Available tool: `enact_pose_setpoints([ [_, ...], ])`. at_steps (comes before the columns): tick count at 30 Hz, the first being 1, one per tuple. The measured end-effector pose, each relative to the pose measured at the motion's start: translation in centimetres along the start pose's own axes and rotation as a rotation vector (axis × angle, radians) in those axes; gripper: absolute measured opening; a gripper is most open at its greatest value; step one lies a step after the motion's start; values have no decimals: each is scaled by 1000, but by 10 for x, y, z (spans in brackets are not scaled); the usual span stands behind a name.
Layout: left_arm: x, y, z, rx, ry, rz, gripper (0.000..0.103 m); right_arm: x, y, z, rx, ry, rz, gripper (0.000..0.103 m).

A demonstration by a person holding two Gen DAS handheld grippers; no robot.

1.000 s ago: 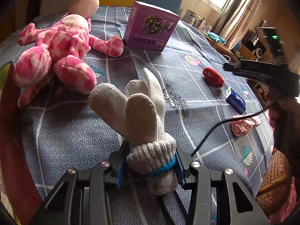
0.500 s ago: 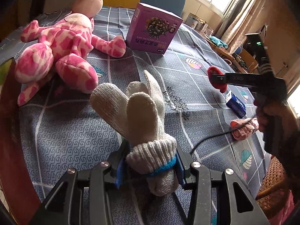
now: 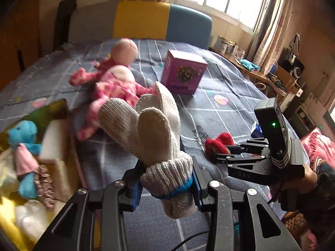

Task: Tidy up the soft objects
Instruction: 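Carry the gloves into the gold tray and release with left tool while right tool holds red sock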

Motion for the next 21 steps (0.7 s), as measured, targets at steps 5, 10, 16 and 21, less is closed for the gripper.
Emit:
enact_pose_setpoints([
  [5, 1, 22, -12, 51, 21, 28, 40, 0, -1, 4, 15, 8, 22, 28],
  [10, -4, 38, -21, 85, 44, 55, 40, -4, 0, 1, -12, 44, 41, 28],
  [16, -8, 50, -27, 111, 43, 76, 40, -12, 7, -6, -9, 74, 54, 39],
  [21, -13, 55, -39, 137, 65, 76, 40, -12, 6, -12, -45, 119, 58, 39],
])
Point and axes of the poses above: each gripper's, at about its wrist camera, not at the fingertips, and y roughly against the way its jaws point, z to its right, x to its top, the point moved 2 cm from there along -y, roughly the way its jaws point, and after that the axes turned 4 degrees about z, right-handed, at the moved point
